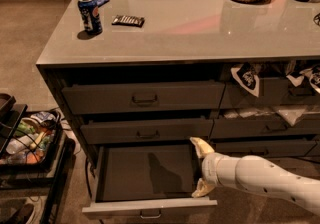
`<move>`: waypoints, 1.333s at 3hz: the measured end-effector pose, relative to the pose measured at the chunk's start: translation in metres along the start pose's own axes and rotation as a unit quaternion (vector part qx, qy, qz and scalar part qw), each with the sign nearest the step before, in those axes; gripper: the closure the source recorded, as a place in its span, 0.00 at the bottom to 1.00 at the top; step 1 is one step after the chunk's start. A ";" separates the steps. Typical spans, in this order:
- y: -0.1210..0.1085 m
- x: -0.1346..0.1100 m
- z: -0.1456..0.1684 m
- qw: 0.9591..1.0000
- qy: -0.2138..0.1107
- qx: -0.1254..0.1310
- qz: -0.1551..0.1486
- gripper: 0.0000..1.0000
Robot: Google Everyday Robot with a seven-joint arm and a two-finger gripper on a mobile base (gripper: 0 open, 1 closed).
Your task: Close bottom drawer
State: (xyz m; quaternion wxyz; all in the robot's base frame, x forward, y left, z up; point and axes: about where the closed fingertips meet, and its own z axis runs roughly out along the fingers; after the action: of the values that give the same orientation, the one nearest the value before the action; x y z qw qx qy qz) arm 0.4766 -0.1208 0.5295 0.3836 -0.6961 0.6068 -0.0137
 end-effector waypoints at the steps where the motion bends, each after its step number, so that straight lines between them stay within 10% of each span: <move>1: 0.034 0.007 0.027 0.999 -0.025 -0.040 0.002 0.00; 3: 0.124 0.009 0.100 0.995 -0.046 -0.088 0.031 0.00; 4: 0.124 0.009 0.101 0.995 -0.046 -0.086 0.032 0.00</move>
Offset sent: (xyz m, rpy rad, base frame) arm -0.0476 0.0381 -0.1359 0.0549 0.2053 0.1290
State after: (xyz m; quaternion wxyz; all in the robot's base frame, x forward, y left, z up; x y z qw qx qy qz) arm 0.4247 -0.0730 0.3861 0.3500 -0.7066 0.6095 0.0826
